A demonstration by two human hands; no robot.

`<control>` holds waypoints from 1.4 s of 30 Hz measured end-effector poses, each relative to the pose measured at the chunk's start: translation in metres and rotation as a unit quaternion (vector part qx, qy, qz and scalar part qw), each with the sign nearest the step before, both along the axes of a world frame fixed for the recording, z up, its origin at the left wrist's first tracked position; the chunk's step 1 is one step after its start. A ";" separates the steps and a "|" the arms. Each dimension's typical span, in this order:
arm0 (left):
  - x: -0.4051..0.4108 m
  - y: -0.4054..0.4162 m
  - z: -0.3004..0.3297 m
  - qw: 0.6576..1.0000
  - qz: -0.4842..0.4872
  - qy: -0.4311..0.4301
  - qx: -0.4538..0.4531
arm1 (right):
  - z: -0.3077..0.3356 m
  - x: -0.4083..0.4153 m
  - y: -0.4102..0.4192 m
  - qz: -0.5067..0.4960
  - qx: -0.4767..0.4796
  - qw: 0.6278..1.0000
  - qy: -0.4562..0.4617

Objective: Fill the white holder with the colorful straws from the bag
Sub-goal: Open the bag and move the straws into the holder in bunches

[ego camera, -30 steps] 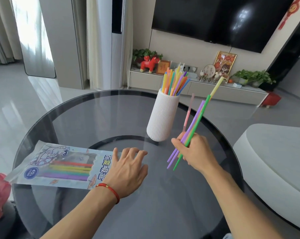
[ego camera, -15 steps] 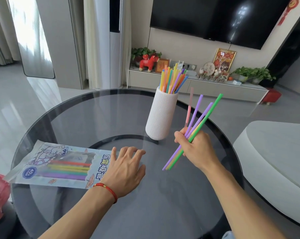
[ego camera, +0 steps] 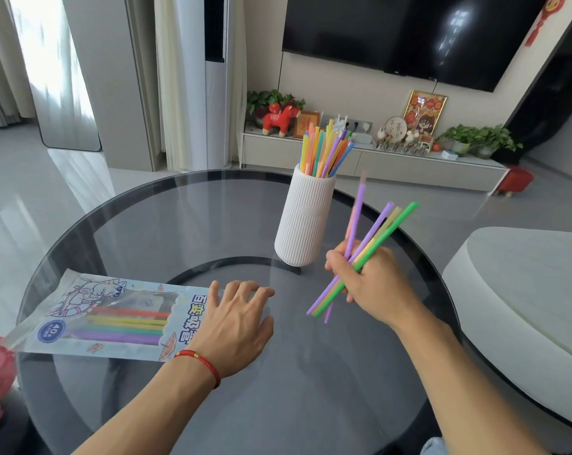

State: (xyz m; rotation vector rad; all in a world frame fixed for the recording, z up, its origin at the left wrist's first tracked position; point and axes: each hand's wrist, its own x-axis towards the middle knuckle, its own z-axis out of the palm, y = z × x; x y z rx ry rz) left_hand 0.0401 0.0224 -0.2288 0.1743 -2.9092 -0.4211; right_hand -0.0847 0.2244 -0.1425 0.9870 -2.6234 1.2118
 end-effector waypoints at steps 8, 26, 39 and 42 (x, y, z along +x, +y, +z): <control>0.001 0.000 0.000 1.000 0.000 0.003 0.003 | -0.009 -0.003 -0.002 -0.005 0.002 1.000 -0.013; -0.009 -0.001 0.008 0.989 0.004 0.128 0.077 | 0.120 -0.079 -0.062 -0.135 -0.276 0.945 0.114; -0.010 -0.002 0.009 0.991 0.022 0.100 0.091 | 0.135 -0.081 -0.097 -0.189 -0.043 0.976 0.102; -0.010 -0.003 0.011 0.991 0.023 0.095 0.087 | 0.144 -0.079 -0.098 -0.160 -0.107 0.977 0.094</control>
